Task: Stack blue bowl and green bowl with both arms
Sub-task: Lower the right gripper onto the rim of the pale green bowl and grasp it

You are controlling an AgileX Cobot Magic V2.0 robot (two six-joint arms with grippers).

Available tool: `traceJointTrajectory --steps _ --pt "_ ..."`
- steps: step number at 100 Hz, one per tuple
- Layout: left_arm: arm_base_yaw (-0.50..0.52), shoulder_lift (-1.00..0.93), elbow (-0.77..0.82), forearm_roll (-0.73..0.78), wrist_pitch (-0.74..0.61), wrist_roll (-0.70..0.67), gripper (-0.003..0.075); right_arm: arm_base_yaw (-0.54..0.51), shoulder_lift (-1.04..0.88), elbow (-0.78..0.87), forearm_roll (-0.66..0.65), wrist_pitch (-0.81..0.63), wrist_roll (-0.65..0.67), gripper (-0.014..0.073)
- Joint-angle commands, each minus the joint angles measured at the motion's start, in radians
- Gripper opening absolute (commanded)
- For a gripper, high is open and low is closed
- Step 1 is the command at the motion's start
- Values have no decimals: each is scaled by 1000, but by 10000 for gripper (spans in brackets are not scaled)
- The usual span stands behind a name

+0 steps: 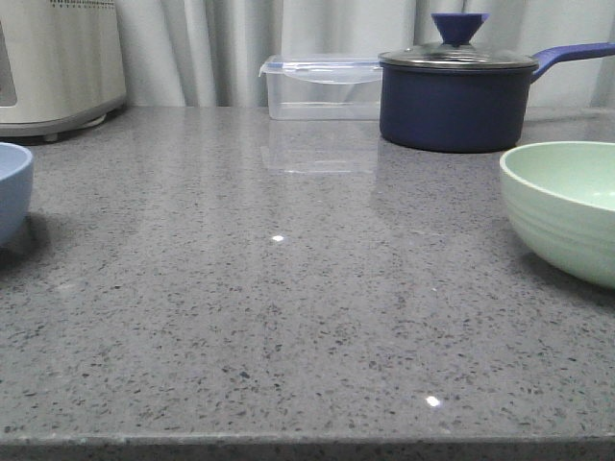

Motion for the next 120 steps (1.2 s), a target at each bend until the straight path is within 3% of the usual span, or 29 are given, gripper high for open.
traceJointTrajectory --steps 1,26,58,105,120 --pt "0 13 -37 -21 -85 -3 406 -6 46 -57 -2 -28 -3 475" --pt "0 13 -37 -23 -85 -3 406 -4 235 -208 1 146 -32 475" --pt "0 13 -37 -23 -85 -3 406 -3 502 -402 97 396 -75 475" --pt "0 13 -37 -23 -81 -3 406 -3 721 -431 127 421 -97 470" --pt "0 13 -37 -23 -76 -3 406 -3 757 -431 127 421 -99 383"
